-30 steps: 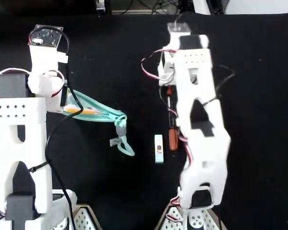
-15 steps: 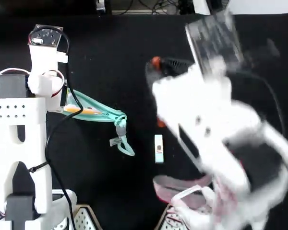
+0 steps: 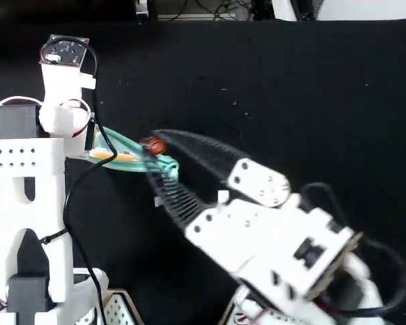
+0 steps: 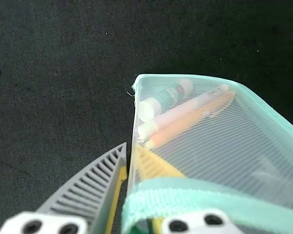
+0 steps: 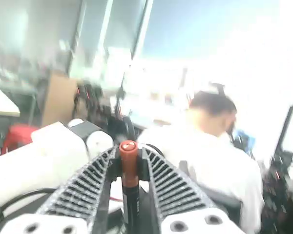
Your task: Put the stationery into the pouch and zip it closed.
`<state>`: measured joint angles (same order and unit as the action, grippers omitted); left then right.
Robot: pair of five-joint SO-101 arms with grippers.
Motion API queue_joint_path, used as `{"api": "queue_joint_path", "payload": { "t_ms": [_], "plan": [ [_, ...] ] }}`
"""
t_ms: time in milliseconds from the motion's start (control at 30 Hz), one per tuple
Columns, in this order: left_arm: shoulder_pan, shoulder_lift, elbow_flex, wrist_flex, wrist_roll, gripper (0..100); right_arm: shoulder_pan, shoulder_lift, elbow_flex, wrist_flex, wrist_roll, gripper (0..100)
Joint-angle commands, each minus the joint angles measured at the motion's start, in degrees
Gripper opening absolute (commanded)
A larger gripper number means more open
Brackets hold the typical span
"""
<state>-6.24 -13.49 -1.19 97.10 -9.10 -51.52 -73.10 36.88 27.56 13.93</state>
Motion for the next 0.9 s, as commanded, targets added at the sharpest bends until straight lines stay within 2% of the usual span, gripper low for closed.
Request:
{"api": "queue_joint_path", "payload": {
  "t_ms": [0, 467, 667, 800, 867],
  "plan": [
    [0.92, 2.29, 4.00, -0.97, 0.26, 3, -2.46, -1.27, 8.13, -12.13, 0.53, 1.3],
    [0.57, 2.29, 4.00, -0.88, 0.26, 3, -3.16, 10.68, 8.75, -11.08, 0.53, 1.3],
    [0.66, 2.29, 4.00, -0.88, 0.26, 3, -3.08, 14.99, 1.54, 2.11, 0.44, 3.4],
    [0.75, 2.29, 4.00, -0.88, 0.26, 3, -3.08, 18.77, -7.52, 15.74, 0.00, 18.9],
    [0.75, 2.29, 4.00, -0.88, 0.26, 3, -3.08, 19.74, -10.95, 19.96, 0.00, 22.4]
  ]
}}
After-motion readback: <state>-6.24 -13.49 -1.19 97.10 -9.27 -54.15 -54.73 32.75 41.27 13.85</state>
